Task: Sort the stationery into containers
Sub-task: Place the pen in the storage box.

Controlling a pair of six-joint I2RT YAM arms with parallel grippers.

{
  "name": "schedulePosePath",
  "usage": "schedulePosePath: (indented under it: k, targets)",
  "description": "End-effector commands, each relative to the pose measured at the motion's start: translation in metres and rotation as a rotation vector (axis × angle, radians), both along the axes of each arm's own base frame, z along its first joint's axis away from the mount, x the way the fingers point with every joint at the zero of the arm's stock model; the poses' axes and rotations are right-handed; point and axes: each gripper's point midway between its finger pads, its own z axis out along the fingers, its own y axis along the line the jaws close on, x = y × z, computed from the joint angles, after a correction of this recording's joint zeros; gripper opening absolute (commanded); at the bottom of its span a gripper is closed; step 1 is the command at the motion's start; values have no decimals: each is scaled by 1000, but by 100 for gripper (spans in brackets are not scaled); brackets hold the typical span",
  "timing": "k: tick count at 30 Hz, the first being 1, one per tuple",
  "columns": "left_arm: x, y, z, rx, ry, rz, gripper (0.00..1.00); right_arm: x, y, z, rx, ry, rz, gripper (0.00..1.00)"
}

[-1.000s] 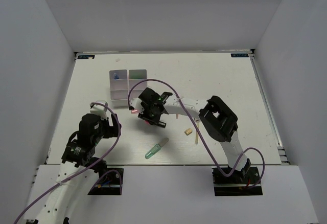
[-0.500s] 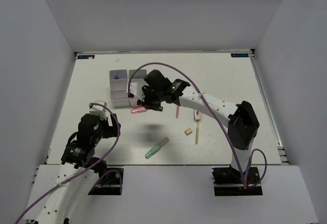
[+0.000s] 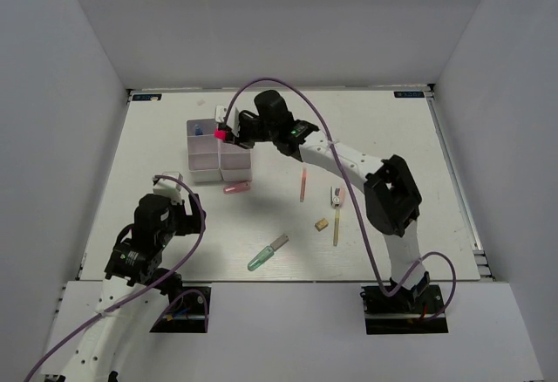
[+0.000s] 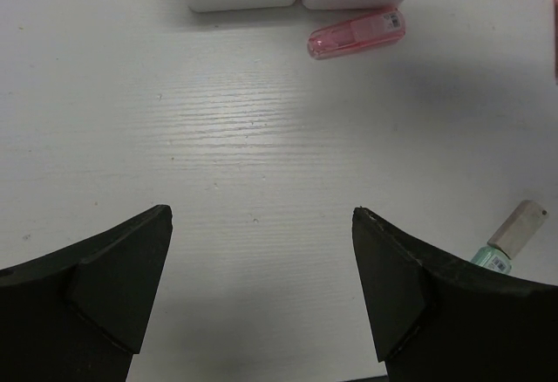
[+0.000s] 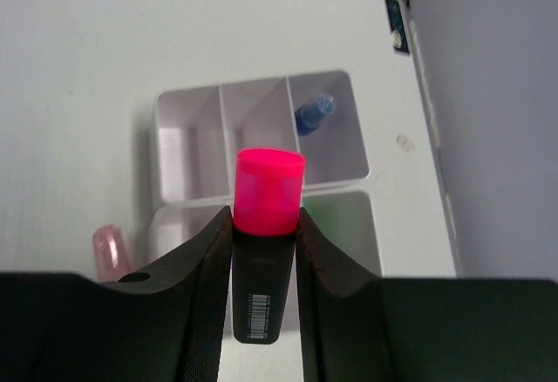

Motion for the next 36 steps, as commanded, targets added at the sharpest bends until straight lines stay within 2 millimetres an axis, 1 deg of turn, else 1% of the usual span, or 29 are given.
schedulePosePath:
  k: [1, 2, 3, 4, 5, 6, 7, 8, 10, 11, 12, 14, 17, 18, 19, 21, 22, 27, 32, 34, 35, 36]
  targets:
    - [1, 3, -4, 10, 5, 14, 94, 12, 26, 60, 241, -154, 130, 0]
    - [1, 3, -4, 12, 6, 13, 94, 20, 29, 62, 260, -170, 128, 0]
    - [0, 2, -4, 8, 5, 11, 94, 27, 28, 71, 281, -187, 120, 0]
    - [1, 3, -3, 11, 3, 13, 94, 29, 32, 65, 281, -172, 124, 0]
    - [1, 3, -4, 10, 5, 14, 94, 36, 33, 67, 292, -177, 123, 0]
    - [1, 3, -3, 9, 4, 13, 94, 38, 34, 64, 297, -177, 124, 0]
    - [0, 3, -4, 10, 8, 11, 94, 40, 35, 67, 315, -193, 123, 0]
    - [1, 2, -3, 6, 4, 11, 94, 44, 33, 67, 321, -197, 120, 0]
    - [1, 2, -3, 8, 4, 6, 94, 53, 33, 60, 324, -202, 108, 0]
    - [1, 2, -4, 8, 7, 5, 94, 57, 32, 62, 330, -210, 103, 0]
    - [0, 1, -4, 5, 8, 3, 94, 61, 33, 55, 327, -199, 95, 0]
    - [1, 2, -3, 5, 5, 6, 94, 67, 30, 51, 328, -185, 82, 0]
    - [1, 1, -2, 5, 2, 2, 94, 73, 30, 42, 330, -173, 75, 0]
    - [1, 2, -3, 5, 2, 6, 94, 76, 28, 36, 325, -166, 67, 0]
    - [0, 2, -4, 7, 7, 7, 94, 77, 28, 39, 331, -172, 66, 0]
    - [0, 2, -4, 7, 7, 7, 94, 84, 28, 27, 325, -151, 51, 0]
    - [1, 2, -5, 8, 9, 7, 94, 86, 28, 28, 330, -154, 49, 0]
    - [1, 2, -4, 9, 10, 7, 94, 94, 24, 18, 328, -126, 25, 0]
    - [1, 2, -5, 11, 13, 8, 94, 104, 20, 3, 321, -102, -10, 0]
    - [1, 3, -6, 13, 16, 10, 94, 108, 16, 3, 323, -97, -22, 0]
    - [1, 3, -5, 12, 13, 11, 94, 107, 15, 0, 320, -89, -23, 4]
    - [1, 3, -5, 13, 12, 10, 94, 105, 16, 4, 330, -87, -22, 10]
